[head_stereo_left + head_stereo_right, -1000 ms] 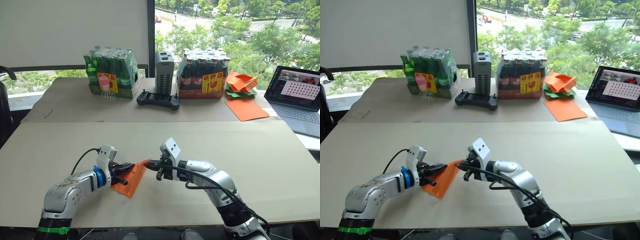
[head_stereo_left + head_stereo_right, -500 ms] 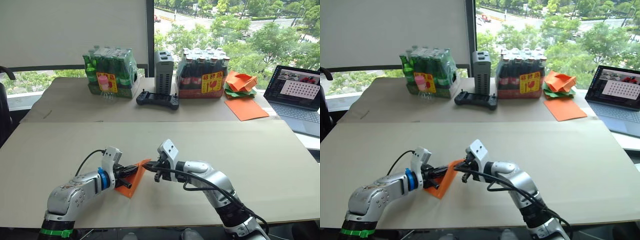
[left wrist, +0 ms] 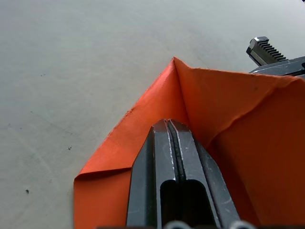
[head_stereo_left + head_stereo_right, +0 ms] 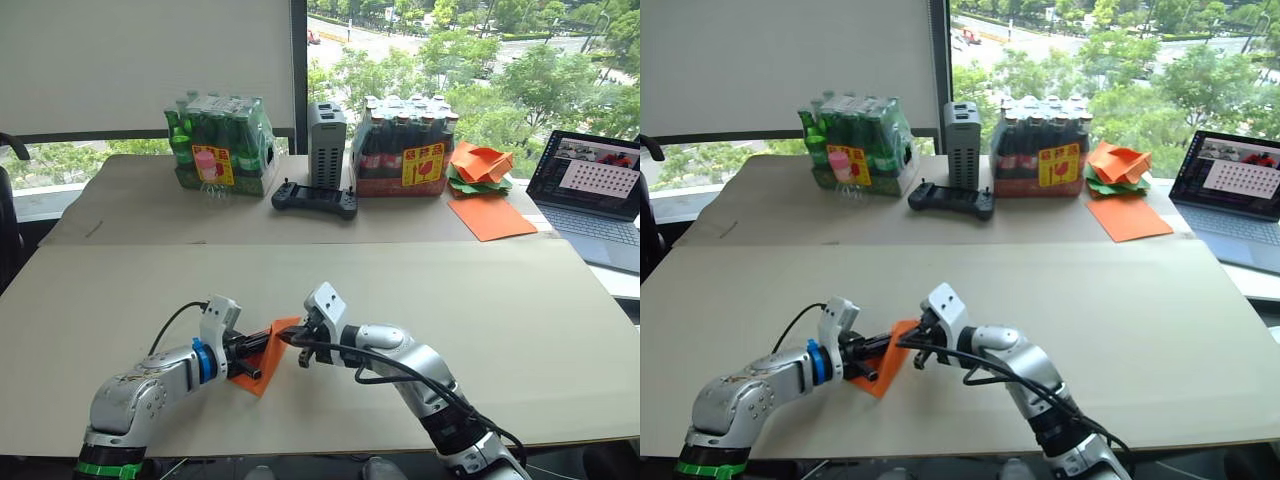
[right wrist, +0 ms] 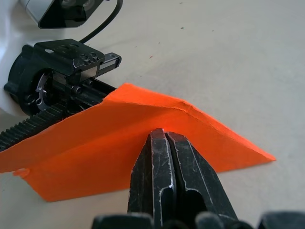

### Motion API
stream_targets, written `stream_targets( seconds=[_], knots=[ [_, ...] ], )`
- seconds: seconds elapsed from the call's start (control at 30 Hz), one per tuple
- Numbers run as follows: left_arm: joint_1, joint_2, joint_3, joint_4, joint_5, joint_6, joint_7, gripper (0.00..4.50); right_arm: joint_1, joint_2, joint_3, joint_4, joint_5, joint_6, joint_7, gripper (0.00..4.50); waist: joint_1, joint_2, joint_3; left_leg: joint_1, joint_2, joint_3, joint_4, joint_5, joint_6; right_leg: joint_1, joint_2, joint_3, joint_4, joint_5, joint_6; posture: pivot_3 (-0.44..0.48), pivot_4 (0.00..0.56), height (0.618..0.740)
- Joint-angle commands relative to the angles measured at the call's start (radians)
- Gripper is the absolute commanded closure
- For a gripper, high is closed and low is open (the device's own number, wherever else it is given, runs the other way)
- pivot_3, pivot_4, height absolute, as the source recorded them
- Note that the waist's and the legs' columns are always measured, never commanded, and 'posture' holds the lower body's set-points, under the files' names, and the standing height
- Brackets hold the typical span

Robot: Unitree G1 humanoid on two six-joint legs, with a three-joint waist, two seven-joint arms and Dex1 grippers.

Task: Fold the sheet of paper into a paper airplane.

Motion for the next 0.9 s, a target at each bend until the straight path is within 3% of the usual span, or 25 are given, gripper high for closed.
stream_targets(
  seconds=[0.03,0.67,0.9],
  knots=[
    [0.033,0.028,0.029,0.005,0.011,-0.019,-0.001,4.45,-0.020,0.013,0.012,-0.002,-0.010,-0.039,0.005,4.50,-0.001,0.000,0.000,0.000,0.000,0.000,0.000,0.000,0.000,0.000,0.000,0.000,0.000,0.000,0.000,0.000,0.150,0.740],
    [0.154,0.082,0.166,-0.002,-0.024,-0.045,-0.001,4.45,-0.052,0.038,0.058,0.073,-0.056,-0.096,0.018,4.50,-0.003,0.000,0.000,0.000,0.000,0.000,0.000,0.000,0.000,-0.001,0.000,0.000,0.001,0.000,0.000,0.000,0.150,0.740],
    [0.190,0.112,0.254,-0.032,-0.099,-0.036,-0.031,4.45,-0.065,0.037,0.084,0.124,-0.105,-0.116,0.008,4.50,-0.013,0.000,0.000,-0.001,0.001,0.000,-0.001,0.000,0.000,-0.003,0.000,0.000,0.001,0.000,-0.001,0.000,0.150,0.740]
  ],
)
